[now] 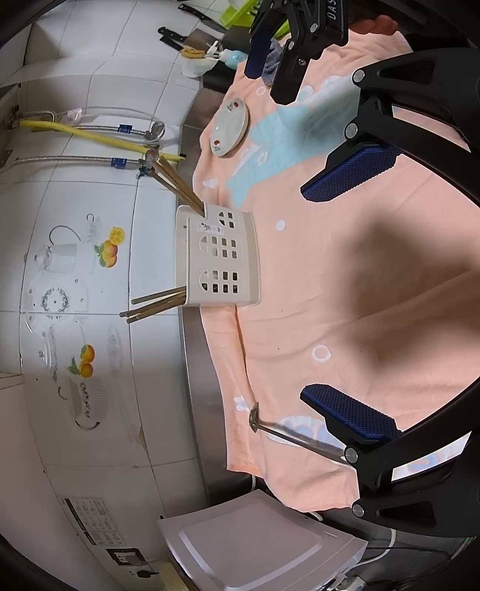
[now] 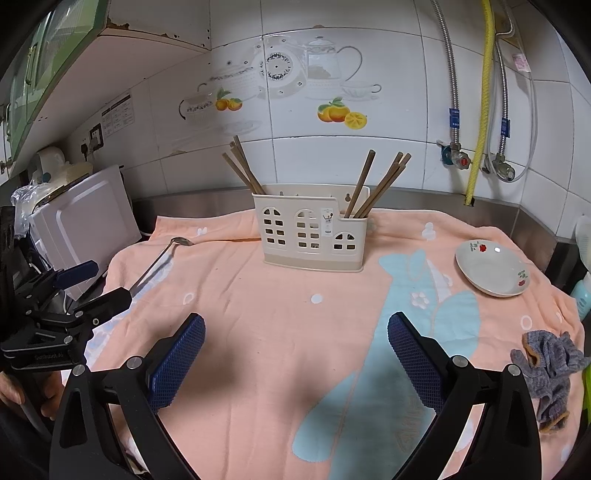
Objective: Organize utensils
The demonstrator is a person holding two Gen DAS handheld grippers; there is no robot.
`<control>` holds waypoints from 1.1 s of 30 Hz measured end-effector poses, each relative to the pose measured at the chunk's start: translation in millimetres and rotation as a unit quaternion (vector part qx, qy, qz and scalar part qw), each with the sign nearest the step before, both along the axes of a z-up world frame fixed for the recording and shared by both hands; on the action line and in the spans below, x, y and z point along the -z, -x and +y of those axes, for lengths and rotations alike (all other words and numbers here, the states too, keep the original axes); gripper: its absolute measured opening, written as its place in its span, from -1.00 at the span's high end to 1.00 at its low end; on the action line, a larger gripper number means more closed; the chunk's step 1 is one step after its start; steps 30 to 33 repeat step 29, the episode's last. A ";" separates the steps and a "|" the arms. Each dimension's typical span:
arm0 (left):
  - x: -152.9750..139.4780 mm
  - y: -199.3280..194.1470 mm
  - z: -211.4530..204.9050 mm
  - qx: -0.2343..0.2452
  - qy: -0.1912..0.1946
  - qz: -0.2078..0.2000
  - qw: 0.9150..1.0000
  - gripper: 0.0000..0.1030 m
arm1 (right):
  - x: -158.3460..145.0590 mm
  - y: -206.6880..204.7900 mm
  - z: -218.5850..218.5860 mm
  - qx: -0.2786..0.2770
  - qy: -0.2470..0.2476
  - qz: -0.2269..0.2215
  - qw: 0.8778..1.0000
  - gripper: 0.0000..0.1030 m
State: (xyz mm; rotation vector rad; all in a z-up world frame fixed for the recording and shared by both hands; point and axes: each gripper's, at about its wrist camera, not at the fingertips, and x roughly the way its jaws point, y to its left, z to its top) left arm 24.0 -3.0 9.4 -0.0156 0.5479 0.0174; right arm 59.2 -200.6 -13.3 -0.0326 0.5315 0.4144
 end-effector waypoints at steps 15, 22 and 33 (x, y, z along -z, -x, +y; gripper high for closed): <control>-0.5 0.2 -3.7 0.005 0.004 0.000 1.000 -0.90 | 0.3 -0.3 2.4 -0.001 -0.001 0.001 1.000 -0.86; -0.4 -0.6 -2.2 0.007 0.004 0.003 1.000 -0.90 | 0.1 -0.4 1.9 -0.001 -0.003 0.000 1.000 -0.86; 0.7 0.4 -0.3 0.005 0.005 0.005 1.000 -0.90 | 0.6 -0.2 0.9 -0.002 -0.003 0.001 1.000 -0.86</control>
